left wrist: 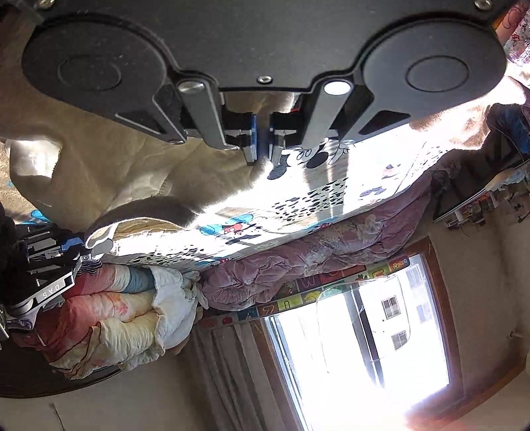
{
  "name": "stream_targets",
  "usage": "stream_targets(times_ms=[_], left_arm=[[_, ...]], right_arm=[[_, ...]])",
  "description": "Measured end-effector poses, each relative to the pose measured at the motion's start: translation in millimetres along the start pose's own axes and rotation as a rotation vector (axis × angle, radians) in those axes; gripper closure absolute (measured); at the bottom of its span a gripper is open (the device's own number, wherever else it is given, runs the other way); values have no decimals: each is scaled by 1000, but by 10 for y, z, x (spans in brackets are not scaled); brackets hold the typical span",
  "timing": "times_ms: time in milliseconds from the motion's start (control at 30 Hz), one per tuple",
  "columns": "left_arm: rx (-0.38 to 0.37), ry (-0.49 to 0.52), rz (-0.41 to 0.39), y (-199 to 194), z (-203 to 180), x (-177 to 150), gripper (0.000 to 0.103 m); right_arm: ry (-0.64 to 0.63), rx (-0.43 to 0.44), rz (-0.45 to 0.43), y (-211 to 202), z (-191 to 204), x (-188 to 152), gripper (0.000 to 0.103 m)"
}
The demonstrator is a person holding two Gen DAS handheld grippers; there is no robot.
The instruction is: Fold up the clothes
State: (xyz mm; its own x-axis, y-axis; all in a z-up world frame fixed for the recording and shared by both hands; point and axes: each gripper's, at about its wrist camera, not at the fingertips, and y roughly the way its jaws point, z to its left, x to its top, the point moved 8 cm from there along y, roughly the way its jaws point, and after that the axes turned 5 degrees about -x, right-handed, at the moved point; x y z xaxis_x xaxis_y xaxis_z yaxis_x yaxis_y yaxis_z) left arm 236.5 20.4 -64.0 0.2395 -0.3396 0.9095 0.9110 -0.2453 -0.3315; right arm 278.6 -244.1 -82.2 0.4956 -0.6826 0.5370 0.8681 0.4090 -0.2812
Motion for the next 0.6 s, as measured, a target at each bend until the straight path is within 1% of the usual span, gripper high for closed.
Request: stream_targets(times_ms=[167,300,433,467,500,533,600], left_arm=[[-36,-87,55,642,202,-126,98],[-71,-163,120,1054,317,-311,98],[-93,-252,199,1441,416,-518,97],[-92,-274,222,1531,438,-573,96],[-75,-284,246,1594,462,-626,91],[-58,-294,261,1617,494,-654,86],[-25,-316,288,1656,561,-704,71]], right_arm=[[-46,-53,38,525,-95,82,92],[-71,-131,105,1031,-335,81,93],[-75,-207,164,1403,-583,13,92],[-66,-230,189,1491,-658,-6,92],[-59,-243,206,1546,-704,-23,89],[-43,-256,226,1608,-760,-43,89],[-2,-255,262,1707,-833,-53,85]])
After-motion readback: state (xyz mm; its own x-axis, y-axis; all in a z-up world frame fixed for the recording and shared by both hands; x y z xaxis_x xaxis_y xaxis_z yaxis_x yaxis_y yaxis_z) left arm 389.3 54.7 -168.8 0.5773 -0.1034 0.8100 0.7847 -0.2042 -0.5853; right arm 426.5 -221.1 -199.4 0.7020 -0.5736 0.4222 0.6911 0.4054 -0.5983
